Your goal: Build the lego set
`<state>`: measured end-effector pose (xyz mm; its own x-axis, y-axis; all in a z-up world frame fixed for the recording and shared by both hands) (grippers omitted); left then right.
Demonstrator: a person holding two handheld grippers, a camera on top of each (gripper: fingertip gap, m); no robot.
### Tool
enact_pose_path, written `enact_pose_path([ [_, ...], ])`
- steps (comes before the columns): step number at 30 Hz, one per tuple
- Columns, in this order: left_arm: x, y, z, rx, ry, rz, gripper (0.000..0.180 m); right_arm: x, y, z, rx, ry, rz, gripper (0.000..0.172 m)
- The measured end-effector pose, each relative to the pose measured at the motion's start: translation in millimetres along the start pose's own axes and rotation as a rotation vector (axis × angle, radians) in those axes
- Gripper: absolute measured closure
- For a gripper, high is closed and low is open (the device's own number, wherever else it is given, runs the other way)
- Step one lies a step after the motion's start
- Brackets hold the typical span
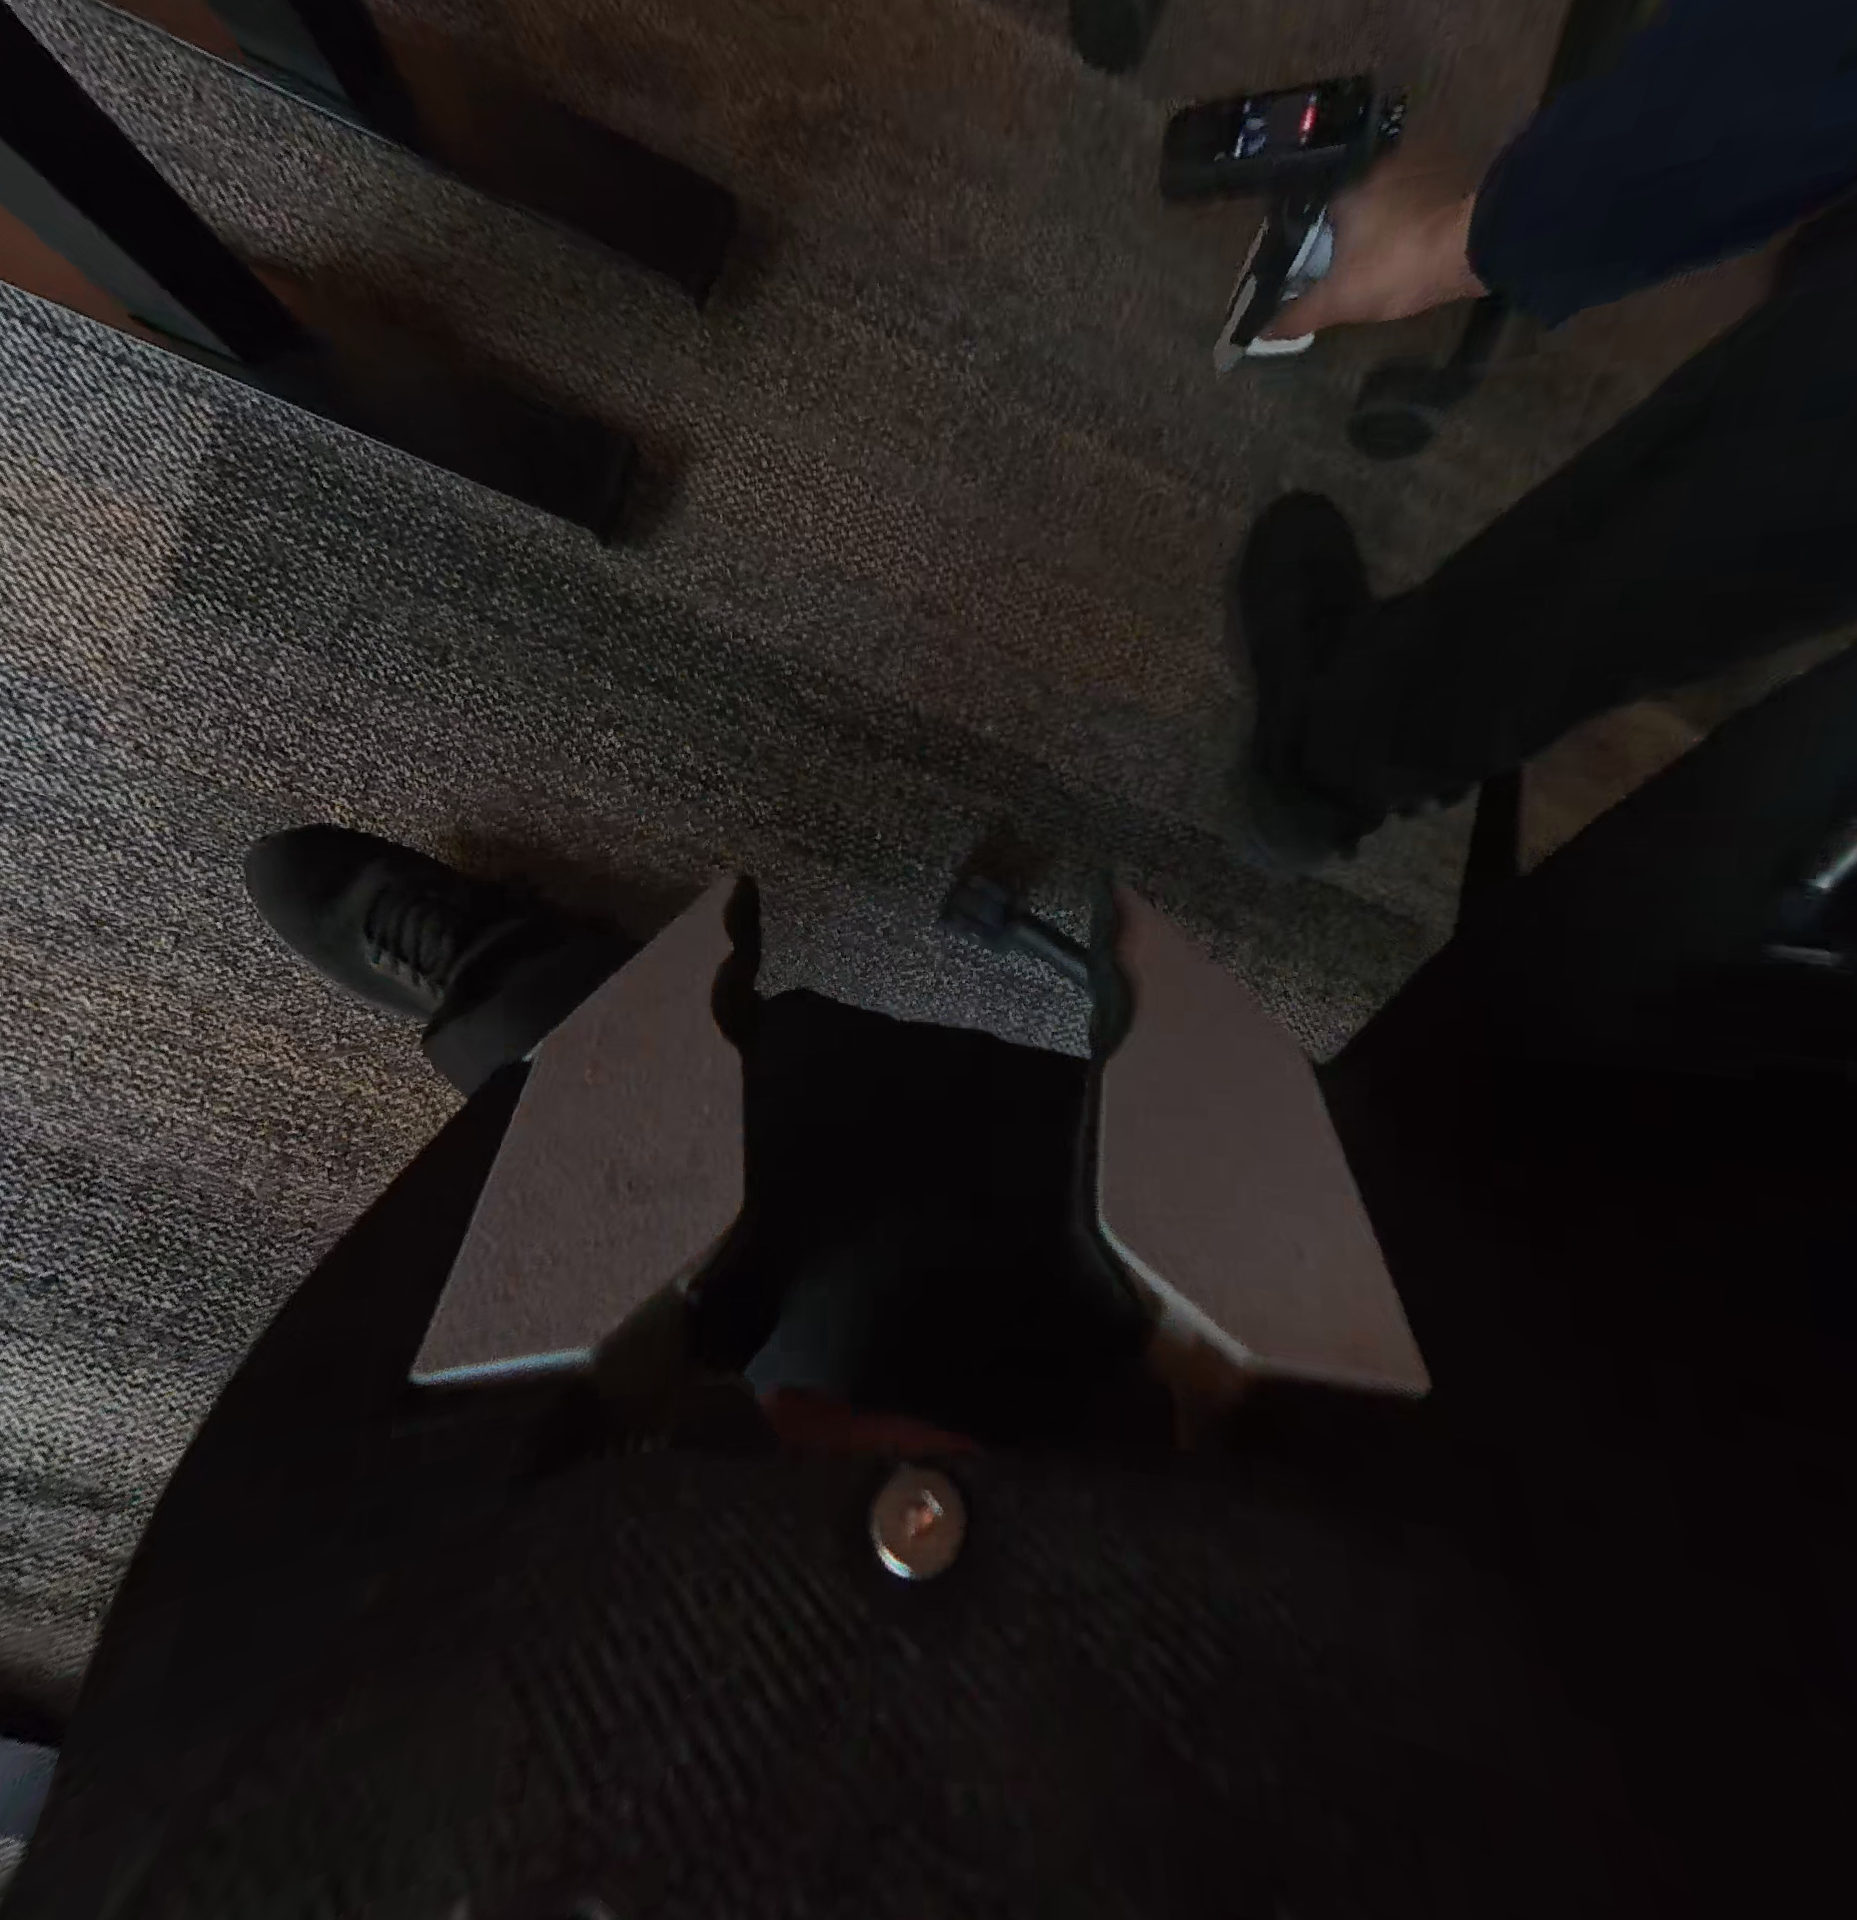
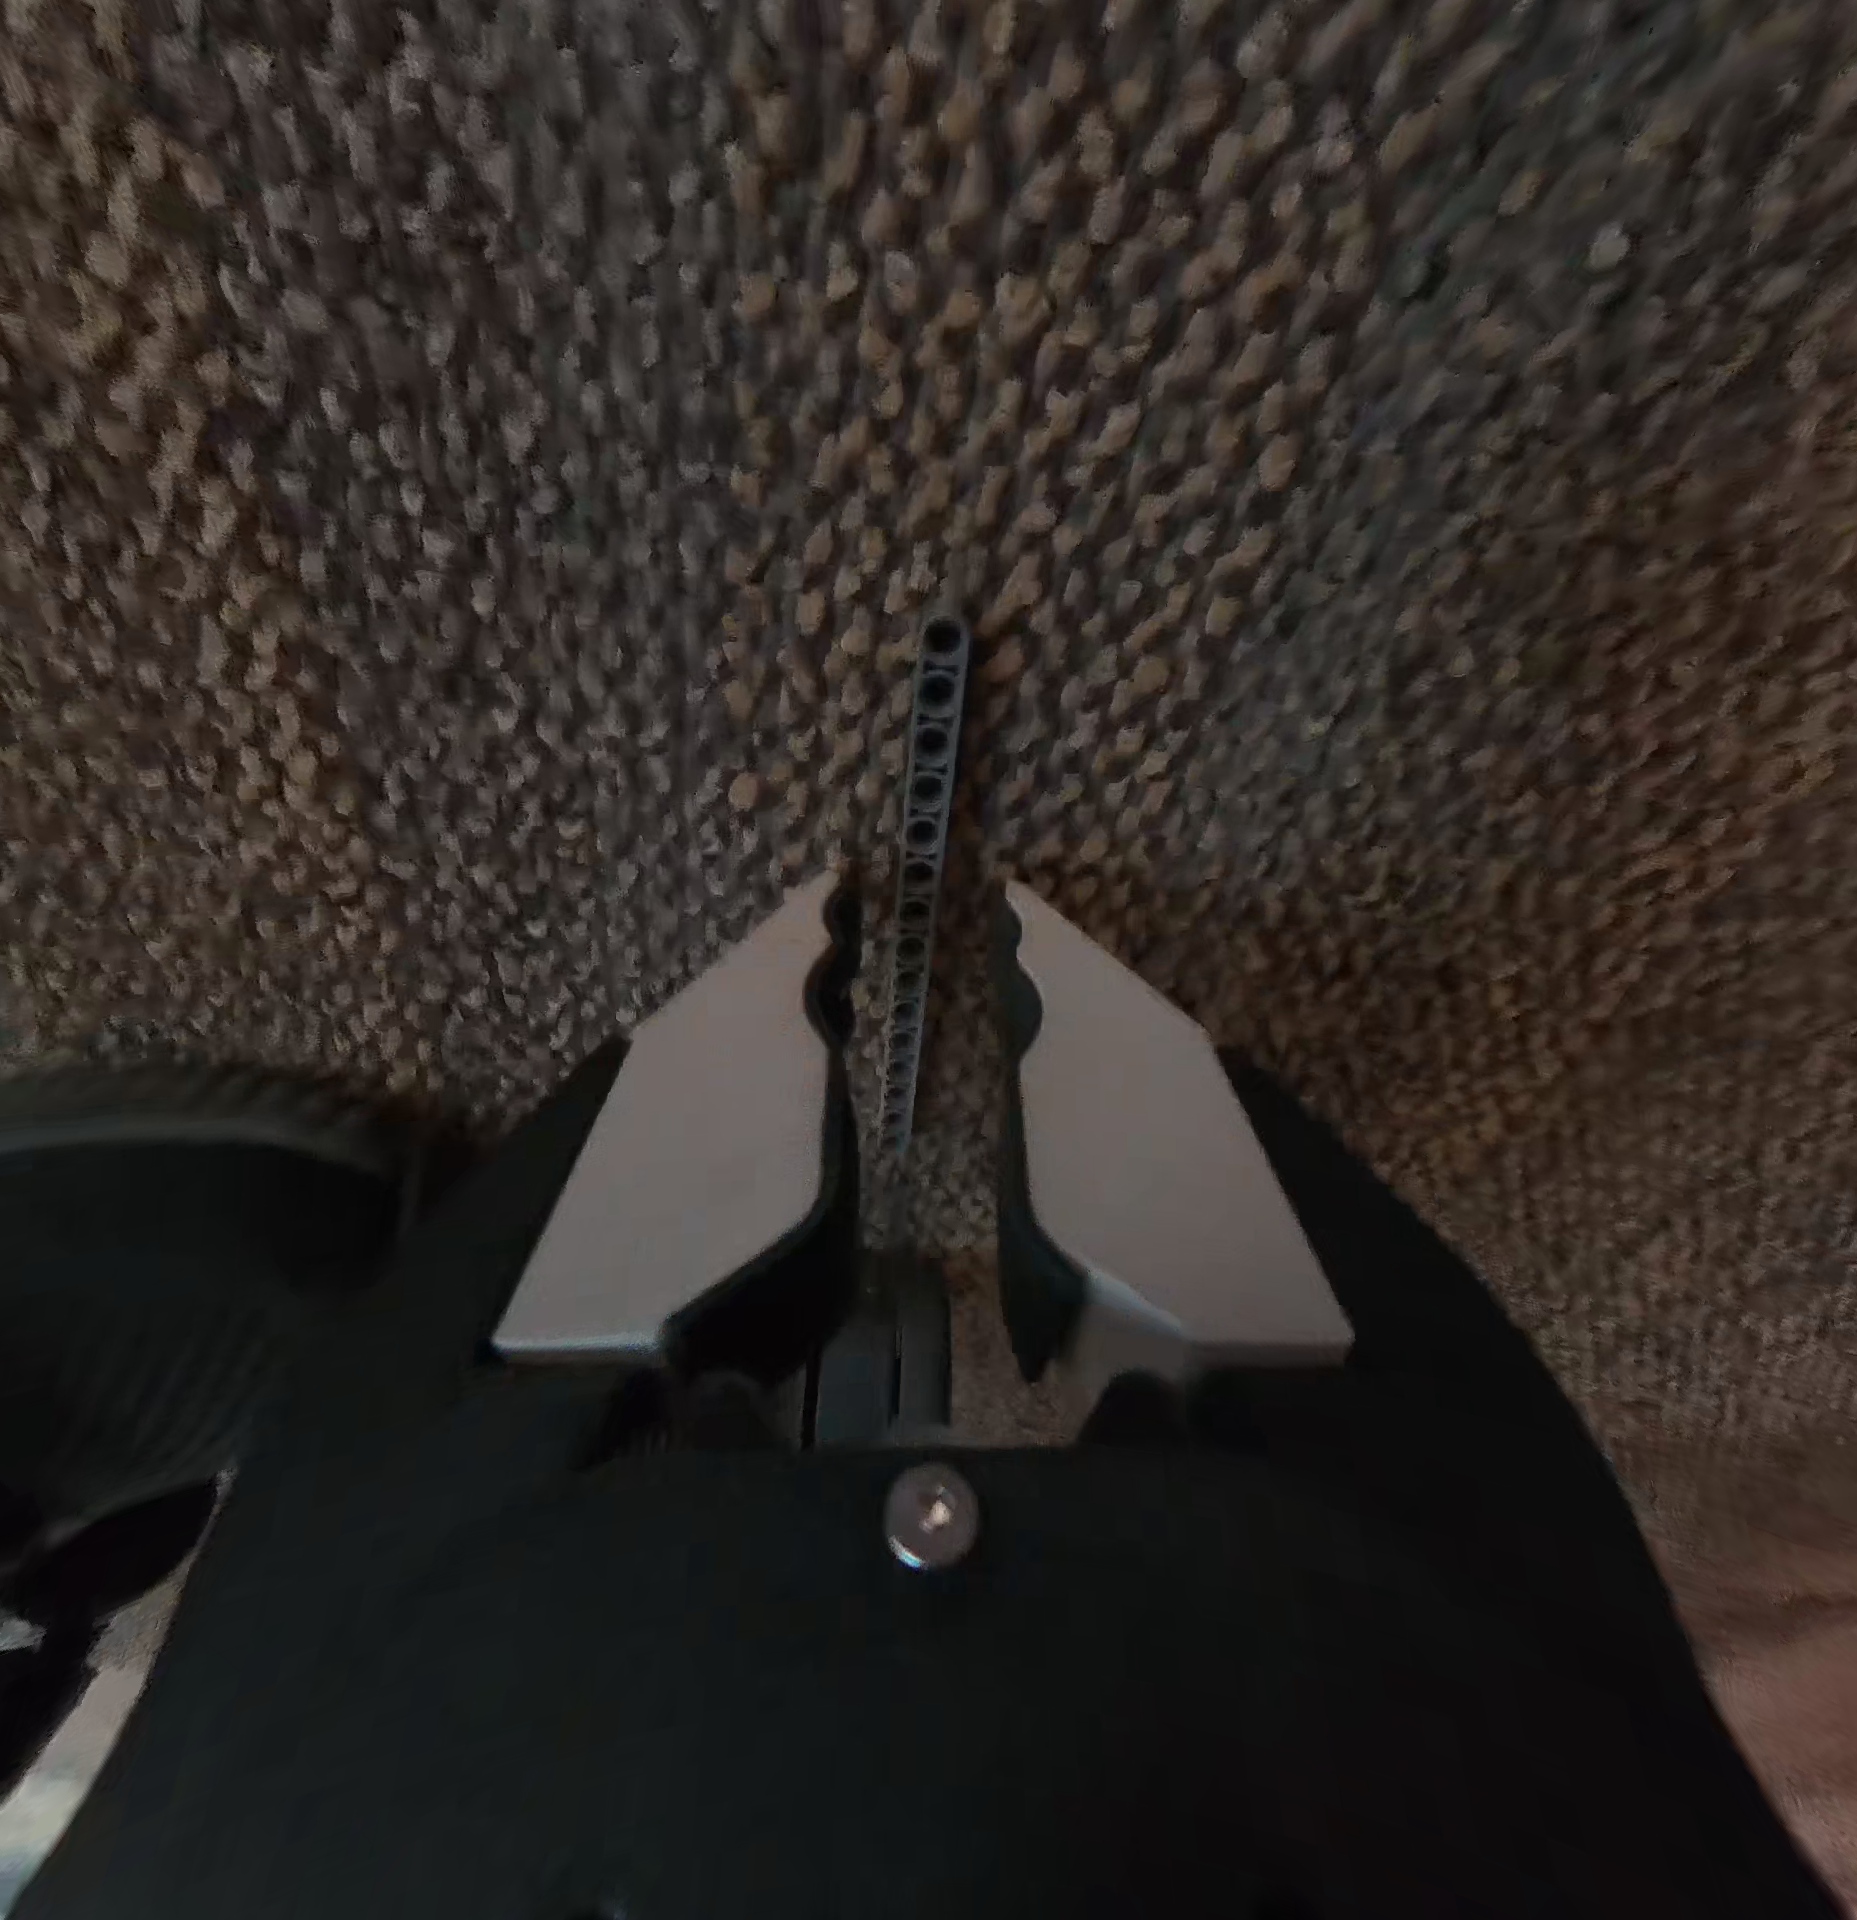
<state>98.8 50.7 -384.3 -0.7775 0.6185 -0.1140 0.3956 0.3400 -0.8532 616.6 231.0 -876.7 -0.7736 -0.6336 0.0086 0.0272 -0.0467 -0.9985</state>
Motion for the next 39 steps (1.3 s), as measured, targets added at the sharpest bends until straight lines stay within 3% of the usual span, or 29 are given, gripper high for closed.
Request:
enact_pose_path([
  [4, 18.2, -0.5, -9.2, 0.009, 0.045, 0.003, 0.112, -0.4, -6.3, 5.3, 0.015, -0.02, 0.01, 0.167],
  [8, 32.0, -5.6, -32.5, -0.068, 0.09, 0.028, 0.11, 28.1, -75.8, -35.3, -0.001, -0.232, -0.083, 0.167],
  [11, 41.4, -9.5, -50.3, -0.138, 0.188, 0.036, 0.126, 66.6, -176.1, -82.4, -0.12, -0.403, -0.127, 0.167],
  [14, 58.1, -10.7, -58.3, -0.118, 0.302, 0.012, 0.129, 122.6, -305.3, -117.5, -0.333, -0.516, -0.2, 0.167],
  [20, 108.1, -24.3, -47.3, -0.044, 0.426, 0.003, 0.157, 243.7, -557.9, -141.9, -0.796, -0.713, -0.313, 0.168],
  [23, 123.3, -30.1, -40.0, -0.035, 0.408, 0.05, 0.163, 288.1, -655.7, -146.4, -1.03, -0.795, -0.328, 0.168],
  [26, 124.0, -34.1, -32.6, -0.023, 0.385, 0.078, 0.161, 321.2, -725.1, -153.3, -1.199, -0.859, -0.303, 0.168],
  [31, 105.4, -46.0, 6.1, 0.034, 0.48, -0.016, 0.159, 351.0, -791.6, -184.2, -1.336, -1.037, -0.118, 0.167],
  [36, 92.7, -70.6, 36.3, -0.066, 0.322, -0.061, 0.159, 361.8, -782.3, -259.9, -1.204, -1.176, 0.015, 0.167],
  [39, 79.6, -84.5, 37.7, -0.16, 0.235, -0.064, 0.14, 366.8, -776.0, -302.5, -1.23, -1.201, 0.025, 0.167],
])
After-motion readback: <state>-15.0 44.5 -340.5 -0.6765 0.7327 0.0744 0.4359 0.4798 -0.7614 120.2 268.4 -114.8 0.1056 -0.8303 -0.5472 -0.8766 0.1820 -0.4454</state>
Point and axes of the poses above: each gripper's, where its closed fingertips meet, y out along the fingers, z out of its underside, x = y × z across the jaws, the point moved 7 cm from there along -y, back along the fingers, and after that the axes turned 2 degrees about -x, right-handed, at the moved point
